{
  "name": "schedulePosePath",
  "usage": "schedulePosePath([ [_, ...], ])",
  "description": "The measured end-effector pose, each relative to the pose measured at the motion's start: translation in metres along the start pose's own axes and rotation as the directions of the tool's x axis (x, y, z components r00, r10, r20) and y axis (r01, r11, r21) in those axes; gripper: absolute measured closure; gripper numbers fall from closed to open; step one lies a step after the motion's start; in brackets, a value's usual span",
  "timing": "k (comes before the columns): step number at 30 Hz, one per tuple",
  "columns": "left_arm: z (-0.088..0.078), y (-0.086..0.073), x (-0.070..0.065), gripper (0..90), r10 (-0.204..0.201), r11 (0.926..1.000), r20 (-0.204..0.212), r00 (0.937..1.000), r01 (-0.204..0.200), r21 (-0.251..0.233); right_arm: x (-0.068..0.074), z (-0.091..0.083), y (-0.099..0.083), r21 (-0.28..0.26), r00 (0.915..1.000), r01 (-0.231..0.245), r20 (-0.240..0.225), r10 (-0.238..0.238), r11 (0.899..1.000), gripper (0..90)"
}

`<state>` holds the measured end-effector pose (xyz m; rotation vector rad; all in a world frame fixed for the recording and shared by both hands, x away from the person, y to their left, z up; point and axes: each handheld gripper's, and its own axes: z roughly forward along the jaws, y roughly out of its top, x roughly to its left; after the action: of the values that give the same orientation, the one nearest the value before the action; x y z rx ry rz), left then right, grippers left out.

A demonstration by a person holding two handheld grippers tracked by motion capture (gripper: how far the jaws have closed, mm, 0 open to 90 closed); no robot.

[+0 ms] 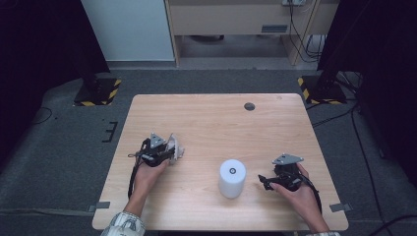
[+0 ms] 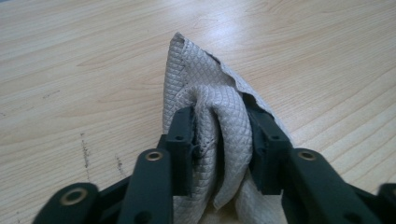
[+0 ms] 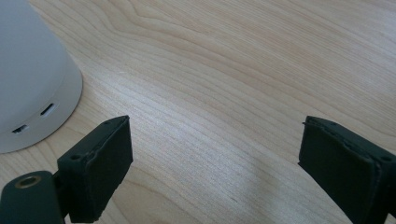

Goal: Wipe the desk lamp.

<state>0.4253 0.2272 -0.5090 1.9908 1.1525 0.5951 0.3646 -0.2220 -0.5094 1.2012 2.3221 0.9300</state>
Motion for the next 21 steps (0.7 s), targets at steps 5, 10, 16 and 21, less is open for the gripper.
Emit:
schedulePosePath([
  [5, -0.001, 0.001, 0.0, 42.7, -0.017, 0.9996, -0.005, 0.9999, 0.017, -0.022, 0.0, 0.0, 0.0, 0.008, 1.0, 0.001, -0.004, -0.001, 1.0, 10.0],
  [10, -0.009, 0.005, 0.0, 19.3, -0.033, 0.9976, 0.002, 0.9995, 0.033, -0.06, -0.001, 0.001, -0.001, 0.011, 1.0, 0.001, -0.004, -0.001, 1.0, 9.9],
  [16, -0.03, 0.01, -0.008, 4.3, -0.026, 0.9943, 0.006, 0.9996, 0.027, -0.103, -0.002, 0.0, -0.001, 0.002, 1.0, -0.006, 0.001, 0.006, 1.0, 9.9],
  [21, -0.048, 0.008, -0.016, 2.6, 0.002, 0.9916, 0.026, 0.9997, 0.001, -0.13, -0.002, 0.0, -0.001, 0.001, 0.9999, -0.006, 0.008, 0.006, 1.0, 9.5],
])
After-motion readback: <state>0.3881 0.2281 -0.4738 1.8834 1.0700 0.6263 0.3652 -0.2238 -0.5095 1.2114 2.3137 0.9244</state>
